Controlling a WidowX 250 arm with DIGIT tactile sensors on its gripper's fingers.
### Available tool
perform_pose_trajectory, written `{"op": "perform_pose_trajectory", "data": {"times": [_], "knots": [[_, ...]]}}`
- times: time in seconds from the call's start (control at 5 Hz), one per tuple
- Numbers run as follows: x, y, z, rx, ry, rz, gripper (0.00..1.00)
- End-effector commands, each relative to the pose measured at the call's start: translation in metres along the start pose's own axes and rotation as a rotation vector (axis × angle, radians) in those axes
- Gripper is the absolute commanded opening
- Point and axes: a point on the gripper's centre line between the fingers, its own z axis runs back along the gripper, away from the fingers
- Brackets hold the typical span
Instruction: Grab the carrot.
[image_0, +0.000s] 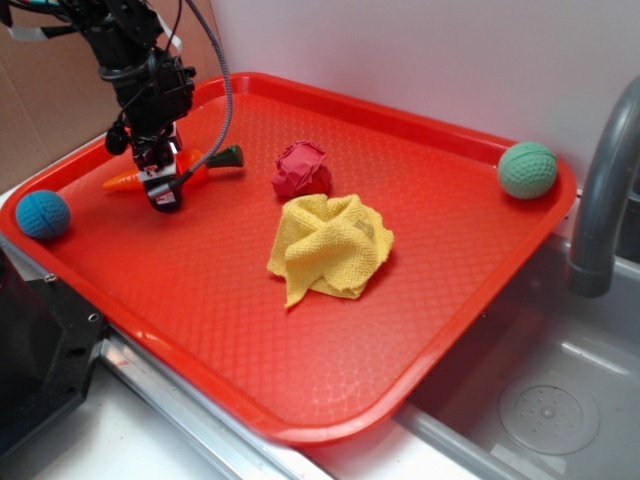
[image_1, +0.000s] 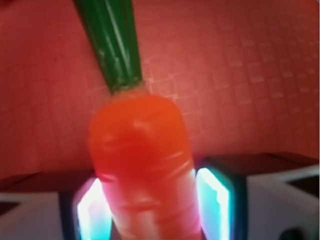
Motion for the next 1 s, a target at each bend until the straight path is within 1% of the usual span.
{"op": "perform_pose_trajectory", "data": {"times": [0.0, 0.2, 0.4, 0.6, 0.8], "knots": [[0.028, -0.017, 0.067, 0.143, -0.028, 0.48, 0.0], [0.045, -0.029, 0.106, 0.216, 0.005, 0.724, 0.0], [0.052, -0.039, 0.14, 0.124, 0.008, 0.861, 0.0], [0.055, -0.043, 0.16, 0.082, 0.016, 0.941, 0.0], [0.049, -0.044, 0.16, 0.04, 0.016, 0.994, 0.0]]}}
